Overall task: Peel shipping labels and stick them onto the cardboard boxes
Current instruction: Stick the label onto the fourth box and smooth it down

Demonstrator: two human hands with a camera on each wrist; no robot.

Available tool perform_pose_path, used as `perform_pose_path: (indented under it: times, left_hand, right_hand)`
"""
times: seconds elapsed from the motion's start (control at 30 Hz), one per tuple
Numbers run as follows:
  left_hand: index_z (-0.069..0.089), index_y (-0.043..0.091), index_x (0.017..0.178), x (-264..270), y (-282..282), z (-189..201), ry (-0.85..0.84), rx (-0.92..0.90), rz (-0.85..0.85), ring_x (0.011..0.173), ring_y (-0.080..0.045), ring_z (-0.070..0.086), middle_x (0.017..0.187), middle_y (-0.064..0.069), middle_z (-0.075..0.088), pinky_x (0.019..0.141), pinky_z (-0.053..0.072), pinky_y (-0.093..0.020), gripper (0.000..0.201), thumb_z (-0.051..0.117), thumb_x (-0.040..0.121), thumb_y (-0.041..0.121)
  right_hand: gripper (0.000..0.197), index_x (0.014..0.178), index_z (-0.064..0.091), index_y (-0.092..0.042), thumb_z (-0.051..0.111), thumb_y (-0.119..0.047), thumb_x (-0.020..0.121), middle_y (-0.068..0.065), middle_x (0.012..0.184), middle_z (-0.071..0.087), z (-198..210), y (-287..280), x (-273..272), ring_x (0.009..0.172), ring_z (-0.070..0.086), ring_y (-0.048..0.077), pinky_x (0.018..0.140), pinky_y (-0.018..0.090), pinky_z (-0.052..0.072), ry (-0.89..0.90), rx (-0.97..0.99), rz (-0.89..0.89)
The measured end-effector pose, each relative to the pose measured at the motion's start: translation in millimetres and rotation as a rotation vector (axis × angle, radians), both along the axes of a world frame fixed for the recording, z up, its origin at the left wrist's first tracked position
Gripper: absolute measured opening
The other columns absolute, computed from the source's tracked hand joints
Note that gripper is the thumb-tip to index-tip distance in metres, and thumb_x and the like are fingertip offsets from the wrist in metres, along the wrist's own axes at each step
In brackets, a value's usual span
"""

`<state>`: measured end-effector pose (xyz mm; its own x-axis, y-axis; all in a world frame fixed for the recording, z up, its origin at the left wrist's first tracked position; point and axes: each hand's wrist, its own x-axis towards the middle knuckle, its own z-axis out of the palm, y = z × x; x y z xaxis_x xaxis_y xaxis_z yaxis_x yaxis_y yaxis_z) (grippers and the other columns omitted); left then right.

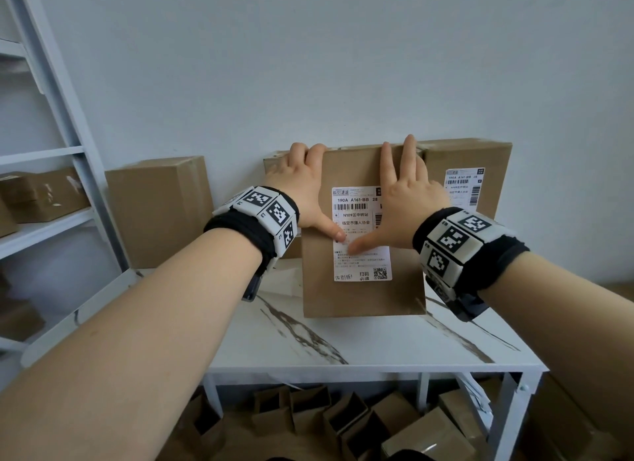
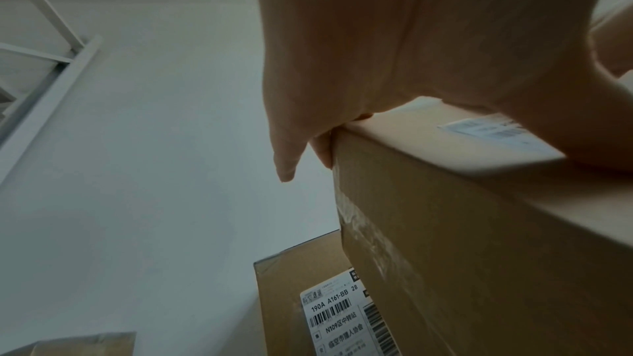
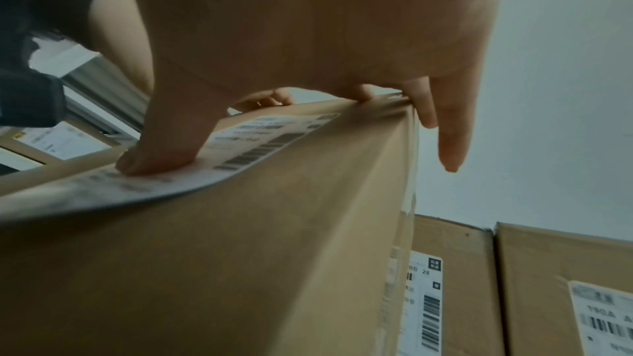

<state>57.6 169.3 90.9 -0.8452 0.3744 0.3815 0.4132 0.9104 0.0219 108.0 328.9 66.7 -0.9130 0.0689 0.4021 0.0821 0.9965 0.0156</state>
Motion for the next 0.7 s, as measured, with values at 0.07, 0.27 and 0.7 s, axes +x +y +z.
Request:
perform_pose_path:
  times: [0.07, 0.27, 0.7]
  left_hand:
    - [0.010, 0.020, 0.145, -1, 0, 0, -0.001, 0.000, 0.000, 0.132, -0.027, 0.030, 0.137, -0.007, 0.024, 0.108, 0.032, -0.038, 0.138, 0.084, 0.037, 0.063]
    - [0.009, 0.021, 0.146, -5, 1, 0, -0.008, 0.008, 0.002, 0.133, -0.027, 0.030, 0.138, -0.007, 0.024, 0.108, 0.034, -0.039, 0.138, 0.084, 0.038, 0.062]
    - [0.008, 0.023, 0.146, -8, 3, 2, -0.045, 0.019, 0.024, 0.133, -0.029, 0.030, 0.139, -0.006, 0.021, 0.106, 0.035, -0.041, 0.138, 0.085, 0.039, 0.061]
  right_hand:
    - [0.162, 0.145, -0.025, -0.012, 0.064, -0.087, 0.031, 0.021, 0.150, -0.030, -6, -4, 2, 0.145, -0.004, 0.036, 0.110, 0.044, 0.031, 0.001, 0.001, 0.008]
    - [0.158, 0.146, -0.023, -0.017, 0.066, -0.085, 0.034, 0.020, 0.150, -0.030, -21, -9, 4, 0.143, -0.002, 0.043, 0.108, 0.045, 0.032, -0.009, -0.020, 0.039]
    - [0.151, 0.146, -0.021, -0.027, 0.087, -0.053, 0.043, 0.011, 0.150, -0.034, -21, 8, 9, 0.142, 0.005, 0.037, 0.104, 0.047, 0.038, -0.103, -0.028, 0.137]
